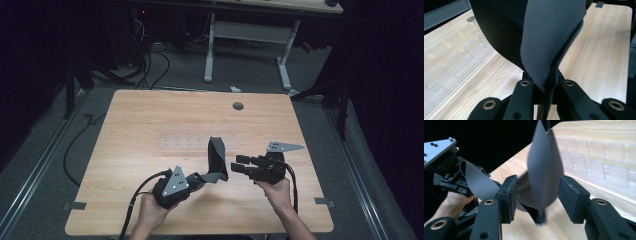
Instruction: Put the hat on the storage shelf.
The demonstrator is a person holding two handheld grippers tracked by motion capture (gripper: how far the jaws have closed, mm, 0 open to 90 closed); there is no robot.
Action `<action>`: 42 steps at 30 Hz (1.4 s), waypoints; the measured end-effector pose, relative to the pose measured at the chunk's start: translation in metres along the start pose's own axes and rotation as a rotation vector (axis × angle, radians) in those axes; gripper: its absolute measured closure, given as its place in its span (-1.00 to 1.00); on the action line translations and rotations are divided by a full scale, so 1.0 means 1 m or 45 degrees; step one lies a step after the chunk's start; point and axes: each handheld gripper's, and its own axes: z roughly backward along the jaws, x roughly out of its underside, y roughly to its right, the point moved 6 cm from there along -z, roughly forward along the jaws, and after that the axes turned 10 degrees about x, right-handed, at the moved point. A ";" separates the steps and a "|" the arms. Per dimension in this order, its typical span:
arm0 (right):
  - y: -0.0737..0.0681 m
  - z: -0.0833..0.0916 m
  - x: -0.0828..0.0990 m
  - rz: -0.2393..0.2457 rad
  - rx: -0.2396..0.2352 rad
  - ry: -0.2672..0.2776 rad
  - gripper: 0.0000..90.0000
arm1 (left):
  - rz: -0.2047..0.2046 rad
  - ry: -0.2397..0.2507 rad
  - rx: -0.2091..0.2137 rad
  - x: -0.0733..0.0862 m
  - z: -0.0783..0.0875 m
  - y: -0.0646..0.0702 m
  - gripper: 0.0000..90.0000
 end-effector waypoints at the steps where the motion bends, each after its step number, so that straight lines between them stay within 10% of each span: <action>1: 0.000 0.000 0.000 0.000 0.000 0.000 0.09 | 0.003 0.008 0.000 -0.001 0.001 -0.001 0.91; 7: 0.016 0.006 0.013 0.006 0.087 0.021 0.03 | 0.032 0.047 -0.017 -0.008 0.006 -0.006 0.91; 17: 0.063 -0.006 0.063 0.099 0.479 -0.115 0.00 | 0.109 0.119 -0.066 -0.021 0.013 -0.020 0.91; 26: 0.089 -0.010 0.085 0.153 0.713 -0.187 -0.03 | 0.136 0.181 -0.099 -0.032 0.020 -0.030 0.91; 42: 0.101 -0.012 0.092 0.155 0.847 -0.265 -0.15 | 0.138 0.261 -0.192 -0.051 0.036 -0.056 0.91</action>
